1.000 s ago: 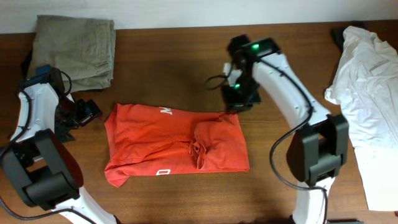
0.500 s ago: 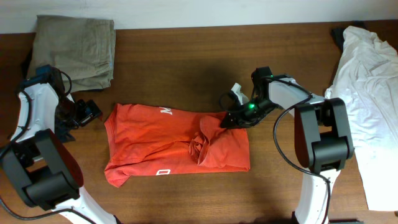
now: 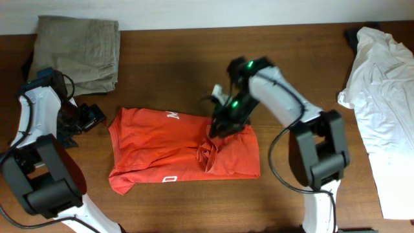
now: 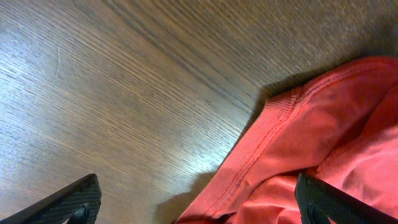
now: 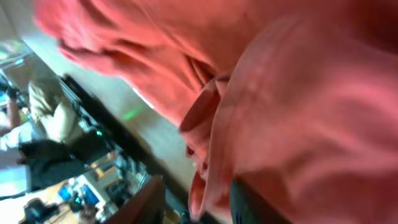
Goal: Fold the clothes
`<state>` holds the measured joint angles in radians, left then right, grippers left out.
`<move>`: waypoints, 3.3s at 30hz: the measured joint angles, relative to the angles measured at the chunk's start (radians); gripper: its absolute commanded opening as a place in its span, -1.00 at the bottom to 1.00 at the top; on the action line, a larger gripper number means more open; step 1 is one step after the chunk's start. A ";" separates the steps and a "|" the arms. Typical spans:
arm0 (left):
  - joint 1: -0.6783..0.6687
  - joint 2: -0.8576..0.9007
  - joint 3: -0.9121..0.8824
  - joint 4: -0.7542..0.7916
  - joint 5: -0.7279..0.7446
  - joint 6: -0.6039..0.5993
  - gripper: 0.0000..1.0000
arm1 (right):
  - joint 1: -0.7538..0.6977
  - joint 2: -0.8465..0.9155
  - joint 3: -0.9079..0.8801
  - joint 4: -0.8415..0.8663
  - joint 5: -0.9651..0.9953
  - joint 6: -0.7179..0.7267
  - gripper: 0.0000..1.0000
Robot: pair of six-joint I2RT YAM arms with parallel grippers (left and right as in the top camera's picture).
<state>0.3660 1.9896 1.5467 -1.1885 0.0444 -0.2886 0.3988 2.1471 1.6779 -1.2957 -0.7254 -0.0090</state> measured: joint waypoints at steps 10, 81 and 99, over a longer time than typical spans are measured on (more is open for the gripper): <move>0.000 0.000 0.000 0.004 -0.001 0.000 0.98 | 0.031 -0.007 -0.164 0.127 -0.151 0.100 -0.15; -0.063 0.145 0.349 -0.359 0.118 0.082 -0.99 | -0.660 -0.100 0.211 -0.154 0.310 -0.040 0.97; -0.718 0.145 0.423 -0.381 0.096 0.056 -0.97 | -0.660 -0.100 0.211 -0.155 0.310 -0.039 0.97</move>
<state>-0.3515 2.1342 1.9701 -1.5696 0.1406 -0.2329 -0.2611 2.0468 1.8889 -1.4506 -0.4152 -0.0483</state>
